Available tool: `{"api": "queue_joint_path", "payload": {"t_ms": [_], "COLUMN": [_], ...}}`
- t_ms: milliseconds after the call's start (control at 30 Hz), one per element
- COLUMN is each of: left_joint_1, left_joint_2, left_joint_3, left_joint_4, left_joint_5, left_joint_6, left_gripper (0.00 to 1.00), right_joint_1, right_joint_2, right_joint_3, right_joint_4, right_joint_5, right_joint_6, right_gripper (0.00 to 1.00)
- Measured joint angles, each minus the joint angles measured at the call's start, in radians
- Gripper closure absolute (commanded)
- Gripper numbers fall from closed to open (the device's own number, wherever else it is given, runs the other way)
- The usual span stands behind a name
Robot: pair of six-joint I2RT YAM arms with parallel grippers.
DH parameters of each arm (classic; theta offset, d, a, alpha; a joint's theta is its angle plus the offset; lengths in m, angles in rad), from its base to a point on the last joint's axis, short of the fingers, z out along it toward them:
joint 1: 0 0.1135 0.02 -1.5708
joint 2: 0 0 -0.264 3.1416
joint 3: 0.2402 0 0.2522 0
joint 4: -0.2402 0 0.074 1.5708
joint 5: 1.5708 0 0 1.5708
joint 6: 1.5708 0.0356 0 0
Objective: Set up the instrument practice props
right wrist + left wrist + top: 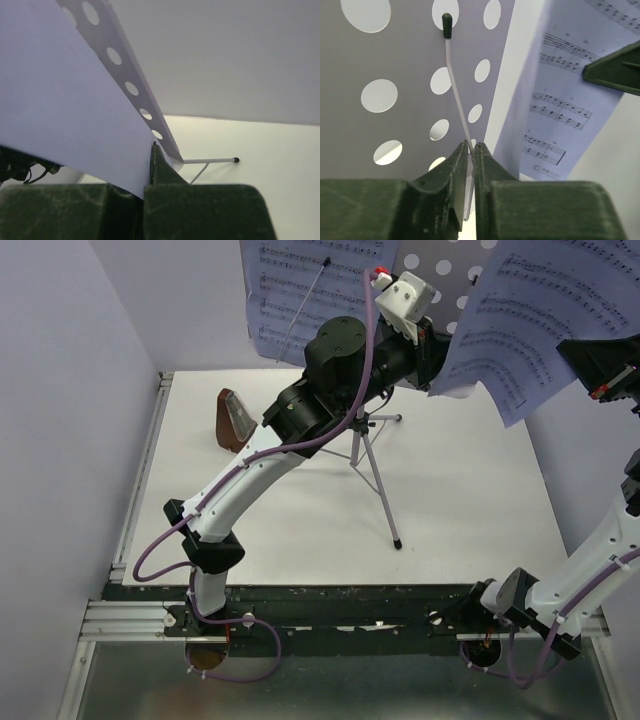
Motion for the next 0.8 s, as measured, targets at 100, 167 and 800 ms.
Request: {"api": "queue_joint_path", "payload": {"t_ms": [100, 167, 800], "left_joint_1": [-0.003, -0.004, -0.016], "left_joint_2": [0.0, 0.0, 0.005], "left_joint_3": [0.0, 0.0, 0.003], "left_joint_4": [0.0, 0.0, 0.049], "left_joint_5": [0.0, -0.001, -0.006], "left_joint_6": [0.014, 0.02, 0.031], "left_gripper": [0.86, 0.8, 0.69], "right_joint_1": [-0.03, -0.071, -0.314], "right_joint_2": [-0.027, -0.039, -0.024], "right_joint_3": [-0.004, -0.004, -0.1], "right_joint_4": [0.009, 0.018, 0.209], "right_joint_5": [-0.006, -0.018, -0.2], "right_joint_6": [-0.001, -0.001, 0.134], "right_gripper": [1.0, 1.0, 1.0]}}
